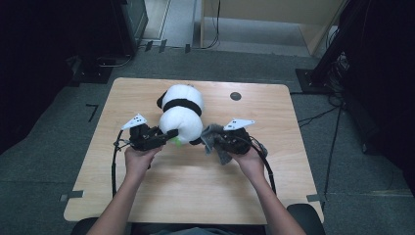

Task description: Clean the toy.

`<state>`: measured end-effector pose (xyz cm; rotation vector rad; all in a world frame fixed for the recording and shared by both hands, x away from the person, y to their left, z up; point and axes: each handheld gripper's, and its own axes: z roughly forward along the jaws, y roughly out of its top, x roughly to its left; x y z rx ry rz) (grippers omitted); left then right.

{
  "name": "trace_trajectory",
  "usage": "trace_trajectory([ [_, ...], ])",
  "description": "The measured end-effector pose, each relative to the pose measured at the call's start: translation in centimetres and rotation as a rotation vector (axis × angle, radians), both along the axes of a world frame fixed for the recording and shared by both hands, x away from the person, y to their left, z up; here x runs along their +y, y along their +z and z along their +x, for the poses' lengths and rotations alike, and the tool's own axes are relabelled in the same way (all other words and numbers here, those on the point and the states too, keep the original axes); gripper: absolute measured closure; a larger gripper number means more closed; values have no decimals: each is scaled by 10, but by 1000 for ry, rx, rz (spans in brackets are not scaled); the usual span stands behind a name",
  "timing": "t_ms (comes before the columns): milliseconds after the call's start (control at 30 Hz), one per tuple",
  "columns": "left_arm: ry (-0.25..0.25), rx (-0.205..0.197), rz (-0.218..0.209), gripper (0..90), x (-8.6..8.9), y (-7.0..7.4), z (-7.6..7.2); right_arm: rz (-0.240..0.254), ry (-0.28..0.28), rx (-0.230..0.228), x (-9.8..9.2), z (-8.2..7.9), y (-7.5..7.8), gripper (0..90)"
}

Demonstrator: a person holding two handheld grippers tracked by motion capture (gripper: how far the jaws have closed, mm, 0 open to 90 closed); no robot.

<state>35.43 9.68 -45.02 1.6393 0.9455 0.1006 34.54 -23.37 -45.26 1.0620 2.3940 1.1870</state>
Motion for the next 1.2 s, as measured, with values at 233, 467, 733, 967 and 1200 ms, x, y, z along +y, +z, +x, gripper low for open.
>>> trace_trajectory([
  [233,28,-17,15,436,9,-1,3,40,-57,-5,-19,3,7,772],
  [467,61,-45,68,434,19,-3,8,41,-108,-15,-36,6,10,770],
  [733,84,-48,98,432,34,-9,17,57,-190,3,-62,15,5,769],
  [967,91,-60,123,429,46,-16,22,47,-236,-17,-75,20,4,769],
  [1200,111,-39,134,413,61,-27,29,46,-271,2,-88,30,-6,765],
])
